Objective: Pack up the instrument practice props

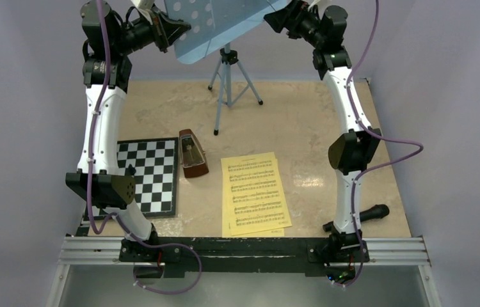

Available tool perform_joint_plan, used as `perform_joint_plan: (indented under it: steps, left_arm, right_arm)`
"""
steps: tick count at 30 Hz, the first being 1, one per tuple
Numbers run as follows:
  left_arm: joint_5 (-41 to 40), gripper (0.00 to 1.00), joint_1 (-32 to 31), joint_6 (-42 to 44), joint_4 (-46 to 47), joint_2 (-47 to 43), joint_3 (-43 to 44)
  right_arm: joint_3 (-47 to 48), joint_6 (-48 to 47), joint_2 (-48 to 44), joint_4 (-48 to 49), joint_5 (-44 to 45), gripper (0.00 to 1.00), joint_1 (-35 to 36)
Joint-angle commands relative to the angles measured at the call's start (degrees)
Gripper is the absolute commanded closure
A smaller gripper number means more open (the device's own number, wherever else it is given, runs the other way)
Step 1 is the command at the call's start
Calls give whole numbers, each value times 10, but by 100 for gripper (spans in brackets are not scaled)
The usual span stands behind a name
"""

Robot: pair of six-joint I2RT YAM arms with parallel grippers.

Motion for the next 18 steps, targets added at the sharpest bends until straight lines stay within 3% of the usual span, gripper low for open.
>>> perform_joint_plan:
  steps: [1,8,18]
  left_arm:
    - [45,100,3,86,-84,17,4]
    - [65,100,4,114,-136,29,34]
    - [63,100,4,96,-88,59,93]
  right_arm:
    - [49,19,14,9,60,1,17]
    - [93,33,36,39,105,3,25]
    - [50,22,-52,121,36,33,4]
